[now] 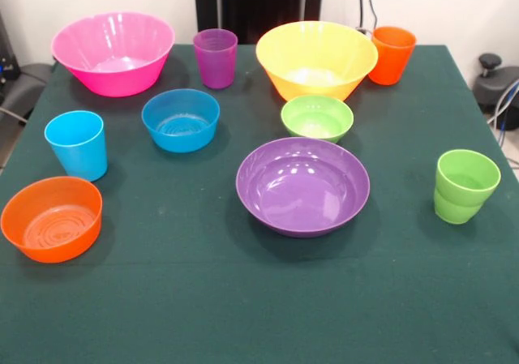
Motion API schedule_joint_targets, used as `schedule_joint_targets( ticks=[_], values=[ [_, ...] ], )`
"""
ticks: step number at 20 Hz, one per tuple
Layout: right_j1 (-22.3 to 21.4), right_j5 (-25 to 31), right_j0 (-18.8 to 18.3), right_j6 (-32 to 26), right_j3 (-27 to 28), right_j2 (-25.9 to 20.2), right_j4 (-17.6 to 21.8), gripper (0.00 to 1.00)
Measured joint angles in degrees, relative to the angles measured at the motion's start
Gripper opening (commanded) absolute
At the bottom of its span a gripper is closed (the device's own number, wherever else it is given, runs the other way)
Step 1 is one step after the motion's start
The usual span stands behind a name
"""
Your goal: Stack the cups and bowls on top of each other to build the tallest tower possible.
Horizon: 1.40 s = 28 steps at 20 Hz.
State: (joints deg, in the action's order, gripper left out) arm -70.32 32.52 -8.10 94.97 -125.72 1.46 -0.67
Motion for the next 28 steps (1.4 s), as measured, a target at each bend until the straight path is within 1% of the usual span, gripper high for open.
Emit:
schedule_joint_targets(
  ticks=[5,17,23,28],
  values=[
    [2.1,0.0,-1.3,0.0,0.7,0.0,0.8,1.00],
    [6.7,0.0,-3.4,0.0,4.1,-0.7,5.3,1.00],
    [9.1,0.0,-6.8,0.0,6.6,-2.3,7.2,1.00],
    [11.1,0.0,-10.3,0.0,8.6,-3.7,8.8,1.00]
  ],
)
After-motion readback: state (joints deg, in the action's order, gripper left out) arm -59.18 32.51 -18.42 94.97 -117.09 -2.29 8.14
